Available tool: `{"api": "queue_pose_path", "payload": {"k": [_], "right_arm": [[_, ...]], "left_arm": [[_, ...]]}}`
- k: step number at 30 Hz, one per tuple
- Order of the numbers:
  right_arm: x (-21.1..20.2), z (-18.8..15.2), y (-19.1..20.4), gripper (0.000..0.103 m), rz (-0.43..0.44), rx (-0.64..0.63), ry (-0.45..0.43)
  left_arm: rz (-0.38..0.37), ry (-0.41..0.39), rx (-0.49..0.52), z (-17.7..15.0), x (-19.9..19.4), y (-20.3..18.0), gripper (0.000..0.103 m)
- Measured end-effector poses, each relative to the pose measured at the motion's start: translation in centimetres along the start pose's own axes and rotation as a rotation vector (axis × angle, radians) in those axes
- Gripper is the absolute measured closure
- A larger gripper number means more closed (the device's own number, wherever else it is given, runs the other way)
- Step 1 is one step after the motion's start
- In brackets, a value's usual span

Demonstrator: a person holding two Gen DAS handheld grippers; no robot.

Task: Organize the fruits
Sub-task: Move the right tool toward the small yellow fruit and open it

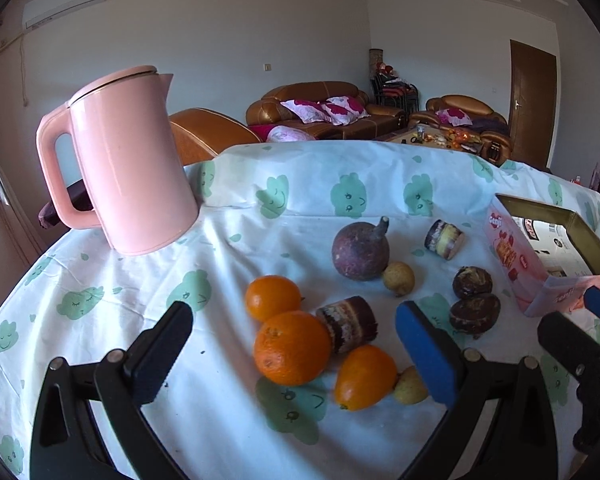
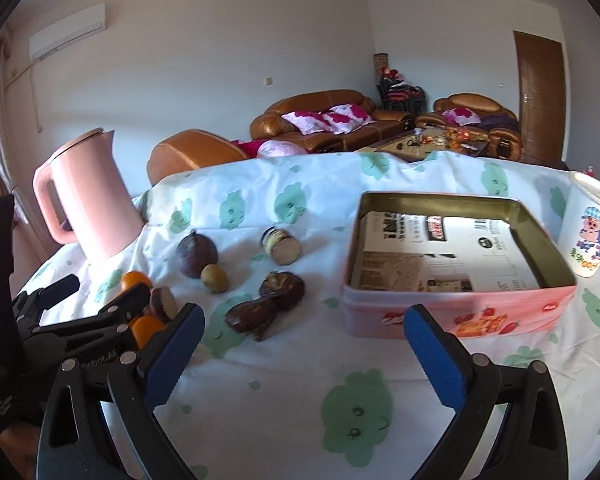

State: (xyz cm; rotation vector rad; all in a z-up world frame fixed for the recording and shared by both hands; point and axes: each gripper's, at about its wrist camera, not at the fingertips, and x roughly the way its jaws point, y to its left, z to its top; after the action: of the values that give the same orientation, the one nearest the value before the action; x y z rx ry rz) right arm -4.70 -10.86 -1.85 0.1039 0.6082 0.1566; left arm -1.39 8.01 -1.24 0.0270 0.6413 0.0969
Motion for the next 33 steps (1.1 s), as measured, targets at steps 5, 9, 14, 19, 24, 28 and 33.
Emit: {"api": "queue_pose_path", "payload": {"k": [5, 9, 14, 19, 24, 28, 33], "right_arm": [[1.7, -1.0, 3.2, 0.034, 0.087, -0.067, 0.117], [2.2, -1.6, 5.3, 0.034, 0.142, -0.099, 0.155], [3.7, -1.8, 7.6, 0.034, 0.171, -0.145, 0.209], [4.8, -1.9, 9.0, 0.044, 0.166, -0.194, 0.265], [5.6, -2.1, 9.6, 0.053, 0.183, -0.210, 0.303], [5.8, -1.9, 9.8, 0.053, 0.197, -0.205, 0.305], [5.6, -1.9, 9.5, 0.073, 0.196, -0.200, 0.300]], "left_arm": [[0.017, 0.024, -0.023, -0.5, 0.1, 3.4, 0.000], [0.057, 0.041, -0.059, -0.9, 0.5, 5.9, 0.000], [0.093, 0.032, -0.062, -0.8, 0.8, 6.7, 0.000], [0.095, 0.033, -0.030, -0.8, 0.7, 6.2, 0.000], [0.102, 0.023, -0.014, -0.7, 0.4, 6.0, 0.000], [0.115, 0.019, -0.006, -0.6, 0.3, 5.9, 0.000], [0.122, 0.021, 0.000, -0.6, 0.2, 5.8, 0.000]]}}
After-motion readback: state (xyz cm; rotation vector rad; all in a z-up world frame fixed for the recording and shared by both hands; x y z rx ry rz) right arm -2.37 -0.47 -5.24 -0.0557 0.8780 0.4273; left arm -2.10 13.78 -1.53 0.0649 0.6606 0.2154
